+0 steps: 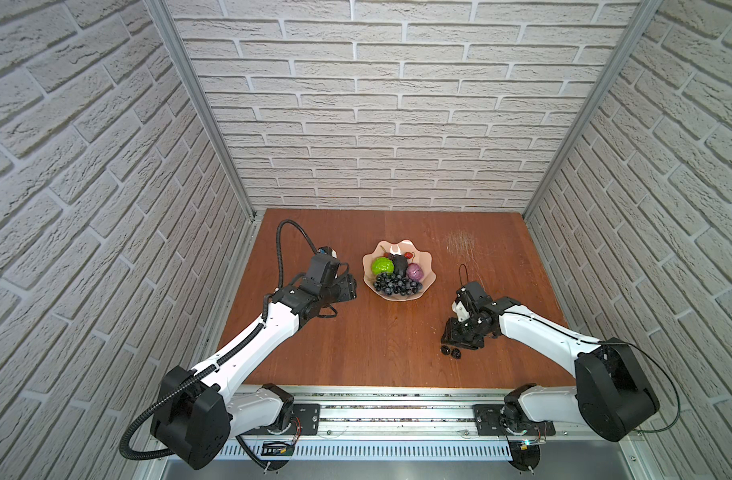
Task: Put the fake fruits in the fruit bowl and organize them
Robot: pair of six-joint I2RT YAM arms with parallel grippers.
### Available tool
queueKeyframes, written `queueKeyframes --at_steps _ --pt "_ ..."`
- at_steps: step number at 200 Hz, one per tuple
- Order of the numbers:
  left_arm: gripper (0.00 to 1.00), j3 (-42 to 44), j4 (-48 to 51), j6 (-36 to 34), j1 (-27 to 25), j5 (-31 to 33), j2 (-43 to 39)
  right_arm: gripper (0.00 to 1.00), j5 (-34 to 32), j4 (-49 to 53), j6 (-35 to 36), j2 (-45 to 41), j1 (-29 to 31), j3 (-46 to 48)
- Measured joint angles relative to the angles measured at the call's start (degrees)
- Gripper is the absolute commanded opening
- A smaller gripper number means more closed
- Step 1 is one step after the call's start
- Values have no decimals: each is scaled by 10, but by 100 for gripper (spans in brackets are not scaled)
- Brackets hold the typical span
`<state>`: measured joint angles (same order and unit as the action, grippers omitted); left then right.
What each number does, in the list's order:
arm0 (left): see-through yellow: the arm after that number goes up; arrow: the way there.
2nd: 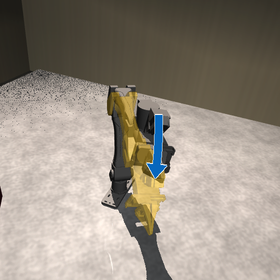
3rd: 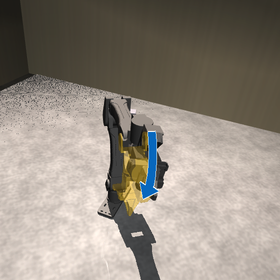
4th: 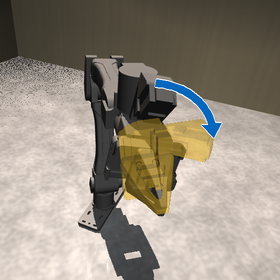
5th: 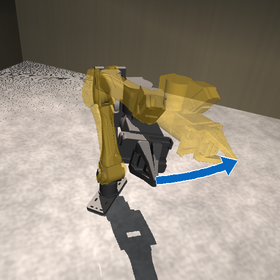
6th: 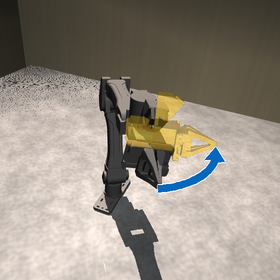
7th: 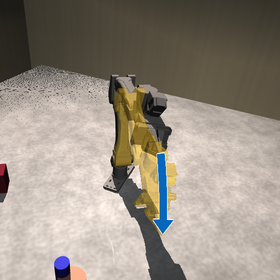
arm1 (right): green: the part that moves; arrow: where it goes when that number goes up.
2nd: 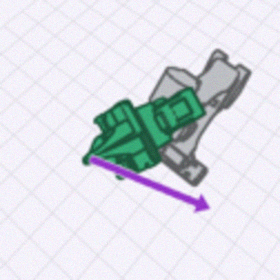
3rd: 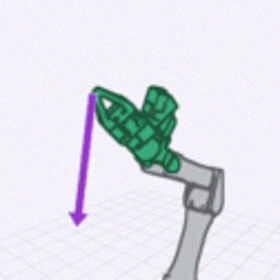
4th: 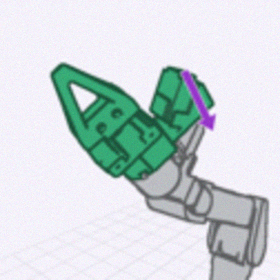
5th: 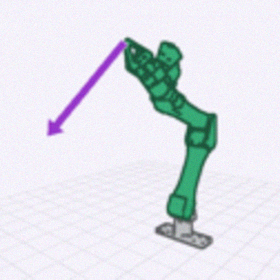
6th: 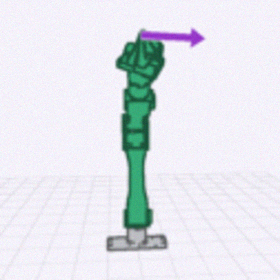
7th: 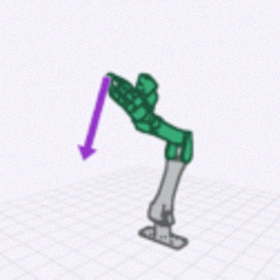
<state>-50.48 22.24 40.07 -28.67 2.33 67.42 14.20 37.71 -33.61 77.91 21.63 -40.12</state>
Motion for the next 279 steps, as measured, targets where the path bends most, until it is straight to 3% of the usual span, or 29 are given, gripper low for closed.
queueKeyframes --at_steps 109,146,167,177,279 --pt "73 5 1 0 11 3 -24 38 -25 -26 -4 62 37 -22" --pt "73 5 1 0 13 3 -24 21 -30 -27 -1 71 44 -26" --pt "73 5 1 0 13 3 -24 16 -30 -29 -1 72 45 -26" --pt "73 5 1 0 13 3 -24 6 -29 -30 0 72 45 -26" --pt "73 5 6 0 13 4 -24 5 -25 -29 14 50 45 -62"
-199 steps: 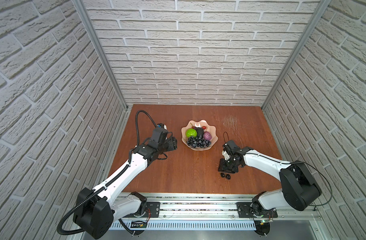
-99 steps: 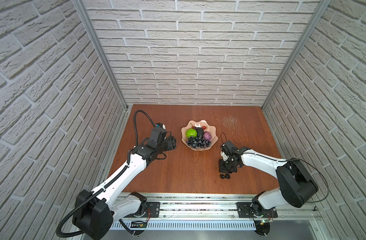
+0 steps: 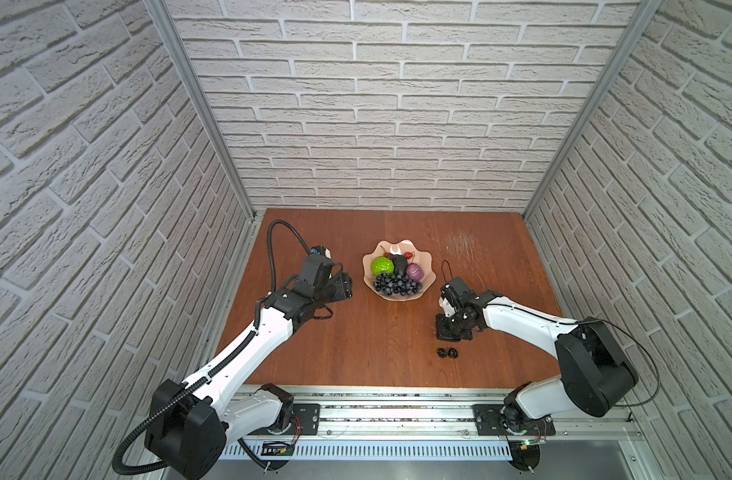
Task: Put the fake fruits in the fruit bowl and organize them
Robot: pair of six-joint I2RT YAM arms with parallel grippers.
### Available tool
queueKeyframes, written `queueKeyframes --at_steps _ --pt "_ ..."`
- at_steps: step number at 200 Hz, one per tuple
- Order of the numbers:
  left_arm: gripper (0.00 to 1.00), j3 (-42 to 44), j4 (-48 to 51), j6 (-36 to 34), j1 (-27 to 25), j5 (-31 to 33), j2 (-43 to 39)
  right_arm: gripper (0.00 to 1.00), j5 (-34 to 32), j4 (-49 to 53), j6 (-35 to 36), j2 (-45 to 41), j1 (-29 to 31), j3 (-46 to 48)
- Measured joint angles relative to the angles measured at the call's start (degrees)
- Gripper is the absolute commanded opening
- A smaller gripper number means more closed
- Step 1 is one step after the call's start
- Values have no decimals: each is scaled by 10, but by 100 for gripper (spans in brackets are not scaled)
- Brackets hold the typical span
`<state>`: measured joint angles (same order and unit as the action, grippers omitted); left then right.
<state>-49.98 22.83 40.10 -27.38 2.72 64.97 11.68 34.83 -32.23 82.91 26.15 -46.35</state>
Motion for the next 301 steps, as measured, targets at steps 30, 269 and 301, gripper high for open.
queueKeyframes --at_steps 30,269,301 --pt "73 0 4 0 0 0 0 8 3 8 2 -24 0 -17" --pt "74 -1 10 0 3 0 3 40 -69 110 88 79 78 -34" --pt "74 -1 10 0 3 0 9 27 -69 105 87 82 78 -31"
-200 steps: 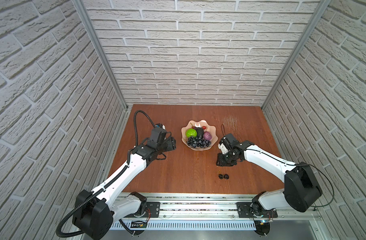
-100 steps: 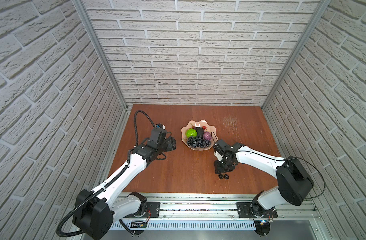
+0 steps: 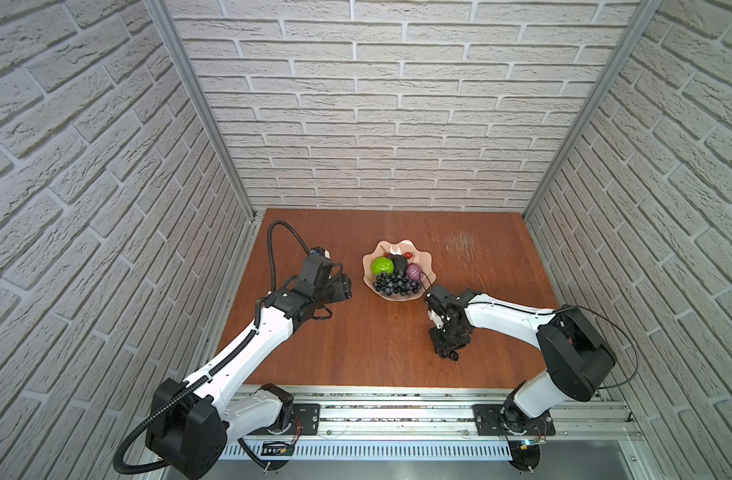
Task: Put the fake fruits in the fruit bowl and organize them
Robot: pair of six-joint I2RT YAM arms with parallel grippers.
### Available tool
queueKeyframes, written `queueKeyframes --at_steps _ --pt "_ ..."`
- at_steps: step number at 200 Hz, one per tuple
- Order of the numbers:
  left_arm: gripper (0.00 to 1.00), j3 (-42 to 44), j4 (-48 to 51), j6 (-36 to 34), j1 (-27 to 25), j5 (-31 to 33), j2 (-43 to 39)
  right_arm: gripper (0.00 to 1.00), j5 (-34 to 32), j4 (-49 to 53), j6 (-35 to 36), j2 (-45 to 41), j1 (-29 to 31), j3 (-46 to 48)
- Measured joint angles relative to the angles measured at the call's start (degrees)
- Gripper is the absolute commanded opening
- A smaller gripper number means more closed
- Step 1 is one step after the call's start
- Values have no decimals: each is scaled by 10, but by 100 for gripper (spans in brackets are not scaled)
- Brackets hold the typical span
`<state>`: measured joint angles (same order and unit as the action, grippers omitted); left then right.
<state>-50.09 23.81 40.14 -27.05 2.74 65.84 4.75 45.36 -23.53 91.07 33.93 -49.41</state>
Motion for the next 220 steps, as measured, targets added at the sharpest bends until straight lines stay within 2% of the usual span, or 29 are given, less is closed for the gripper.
queueKeyframes --at_steps 58,111,168,197,220 --pt "74 0 0 2 0 0 2 7 3 -7 -1 0 0 1" --pt "74 0 0 6 0 0 2 6 3 -8 0 -5 0 -3" --pt "74 0 0 6 0 0 2 5 -9 10 -13 -91 0 -41" --pt "74 0 0 6 0 0 1 5 -17 28 -11 -97 -4 -87" --pt "74 0 0 9 0 3 0 6 -21 47 5 -77 -15 -170"
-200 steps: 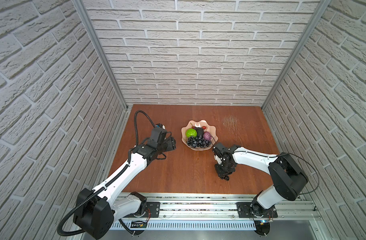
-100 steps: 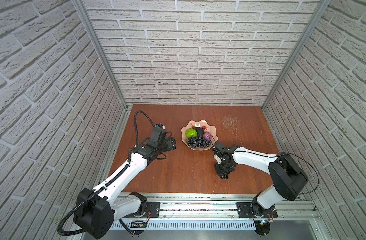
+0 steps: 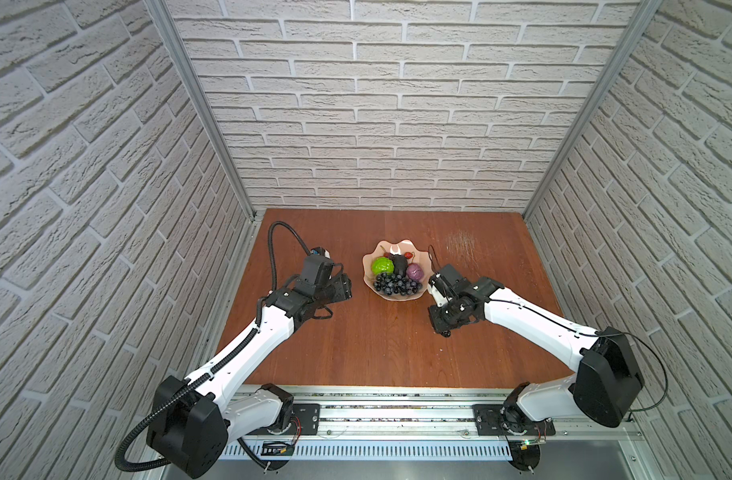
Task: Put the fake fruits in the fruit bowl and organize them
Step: 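Lift the dark cherry pair and carry it over the bowl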
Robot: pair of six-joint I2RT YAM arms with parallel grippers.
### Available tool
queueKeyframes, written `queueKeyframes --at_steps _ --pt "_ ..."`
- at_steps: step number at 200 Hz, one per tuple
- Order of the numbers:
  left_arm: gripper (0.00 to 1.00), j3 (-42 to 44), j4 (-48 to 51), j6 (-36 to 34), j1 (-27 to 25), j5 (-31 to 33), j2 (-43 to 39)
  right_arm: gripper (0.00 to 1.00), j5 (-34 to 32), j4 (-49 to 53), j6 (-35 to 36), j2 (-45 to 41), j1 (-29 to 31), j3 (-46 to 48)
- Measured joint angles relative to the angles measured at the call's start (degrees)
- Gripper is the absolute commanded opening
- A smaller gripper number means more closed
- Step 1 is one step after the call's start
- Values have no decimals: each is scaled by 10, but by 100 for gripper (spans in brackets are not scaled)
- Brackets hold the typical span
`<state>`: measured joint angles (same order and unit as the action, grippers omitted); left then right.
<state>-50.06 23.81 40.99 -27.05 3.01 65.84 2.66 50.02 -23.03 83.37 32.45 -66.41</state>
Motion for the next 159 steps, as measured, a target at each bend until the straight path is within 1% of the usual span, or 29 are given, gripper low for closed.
queueKeyframes --at_steps 24,58,80,126,159 --pt "74 0 1 1 0 2 -1 5 -5 -6 32 57 -16 -118" --pt "74 0 5 2 0 11 -11 6 -14 -44 66 171 -36 -265" --pt "74 2 8 1 0 18 -23 5 -19 -77 77 233 -43 -317" --pt "74 2 15 1 4 24 -26 6 -39 -113 102 346 -52 -427" --pt "74 2 15 1 7 26 -24 5 -30 -128 102 396 -69 -459"
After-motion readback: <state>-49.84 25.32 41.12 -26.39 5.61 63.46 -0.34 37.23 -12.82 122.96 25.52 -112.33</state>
